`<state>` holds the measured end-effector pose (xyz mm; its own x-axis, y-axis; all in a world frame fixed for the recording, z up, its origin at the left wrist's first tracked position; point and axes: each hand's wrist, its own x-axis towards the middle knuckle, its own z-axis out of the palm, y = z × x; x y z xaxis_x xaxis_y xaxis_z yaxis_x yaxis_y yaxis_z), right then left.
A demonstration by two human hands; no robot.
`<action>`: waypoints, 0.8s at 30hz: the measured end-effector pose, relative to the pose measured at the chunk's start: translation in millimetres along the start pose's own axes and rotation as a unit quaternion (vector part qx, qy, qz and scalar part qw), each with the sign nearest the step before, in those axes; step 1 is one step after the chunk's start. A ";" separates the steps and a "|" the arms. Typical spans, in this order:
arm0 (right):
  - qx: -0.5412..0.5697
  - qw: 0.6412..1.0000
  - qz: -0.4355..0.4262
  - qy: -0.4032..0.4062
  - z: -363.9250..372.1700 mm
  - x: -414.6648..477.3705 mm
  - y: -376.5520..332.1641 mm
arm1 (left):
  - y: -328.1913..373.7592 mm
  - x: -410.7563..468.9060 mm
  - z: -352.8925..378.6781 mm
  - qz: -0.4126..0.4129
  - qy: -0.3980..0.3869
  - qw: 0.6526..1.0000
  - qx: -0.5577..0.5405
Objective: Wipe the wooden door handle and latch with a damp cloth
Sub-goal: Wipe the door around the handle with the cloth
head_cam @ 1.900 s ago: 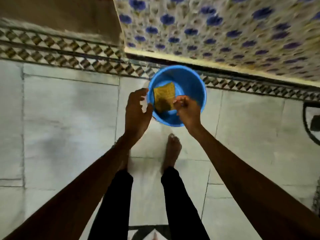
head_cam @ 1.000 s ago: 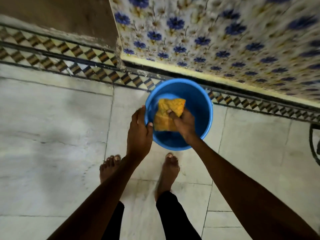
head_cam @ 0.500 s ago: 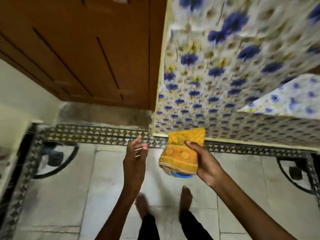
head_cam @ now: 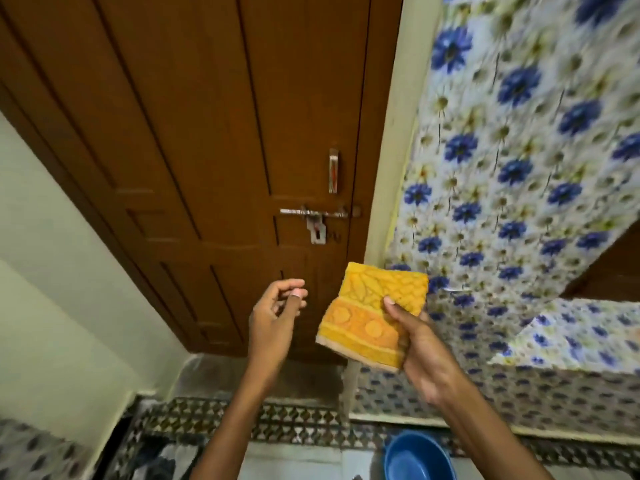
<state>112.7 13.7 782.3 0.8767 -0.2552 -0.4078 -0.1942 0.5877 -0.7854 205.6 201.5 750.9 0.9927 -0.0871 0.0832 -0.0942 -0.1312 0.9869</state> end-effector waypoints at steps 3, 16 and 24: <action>-0.017 0.999 -0.044 -0.003 28.1 23.8 -21.7 | 22.1 42.8 -5.7 0.030 0.007 0.999 -0.013; -0.103 0.957 -0.220 0.161 126.1 181.0 -80.1 | 79.1 251.3 -7.8 0.167 0.028 0.980 0.101; -0.313 0.745 -0.494 0.322 154.1 272.0 -89.0 | 64.2 376.4 26.5 0.485 0.015 0.752 0.445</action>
<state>436.3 10.3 813.0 0.3744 -0.7592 0.5324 0.0617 -0.5525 -0.8312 571.2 134.1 841.9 0.4235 -0.5477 0.7216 -0.7755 -0.6309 -0.0237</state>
